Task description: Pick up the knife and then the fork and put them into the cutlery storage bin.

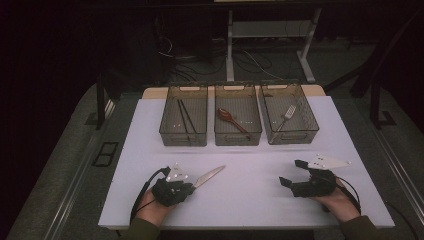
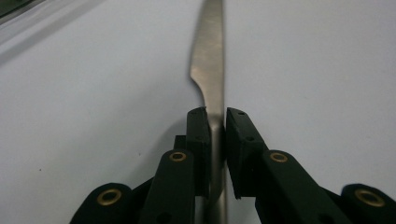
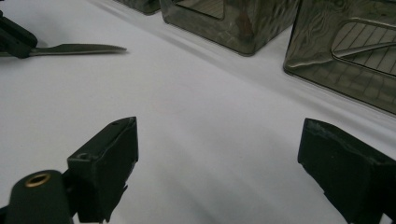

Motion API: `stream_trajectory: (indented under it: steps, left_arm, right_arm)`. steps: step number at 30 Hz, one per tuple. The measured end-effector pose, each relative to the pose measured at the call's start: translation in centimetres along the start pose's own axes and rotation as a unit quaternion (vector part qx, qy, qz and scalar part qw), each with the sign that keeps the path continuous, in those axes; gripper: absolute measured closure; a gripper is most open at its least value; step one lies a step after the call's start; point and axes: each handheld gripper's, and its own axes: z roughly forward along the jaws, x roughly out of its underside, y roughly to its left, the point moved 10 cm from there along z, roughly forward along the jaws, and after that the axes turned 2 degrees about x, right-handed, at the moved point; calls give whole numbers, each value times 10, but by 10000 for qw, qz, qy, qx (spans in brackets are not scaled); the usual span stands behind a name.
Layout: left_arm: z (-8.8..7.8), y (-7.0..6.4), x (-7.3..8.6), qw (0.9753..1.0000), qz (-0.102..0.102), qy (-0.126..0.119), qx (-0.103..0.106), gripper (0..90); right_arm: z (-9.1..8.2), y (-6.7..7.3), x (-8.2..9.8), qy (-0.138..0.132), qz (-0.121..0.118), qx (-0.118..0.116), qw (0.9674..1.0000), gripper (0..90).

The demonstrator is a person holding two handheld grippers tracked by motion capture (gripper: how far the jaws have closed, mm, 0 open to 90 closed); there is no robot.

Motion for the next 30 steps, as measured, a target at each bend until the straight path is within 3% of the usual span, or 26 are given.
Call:
stream_trajectory:
  steps: [7,14,25,30]
  left_arm:
    - [-5,-2,4,9999,-2,-68,159,708]
    - [-3,1,7,9996,84,-176,211,780]
    - [-4,1,5,9995,189,-118,213,793]
    - [-5,-2,-5,9991,249,-275,200,793]
  right_arm:
    - [0,-1,1,4,4,3,10000,117]
    - [-1,-1,0,-14,-14,13,10000,117]
    - [-1,1,-1,-3,-73,10,10000,118]
    - [-2,0,-4,-59,5,-6,10000,117]
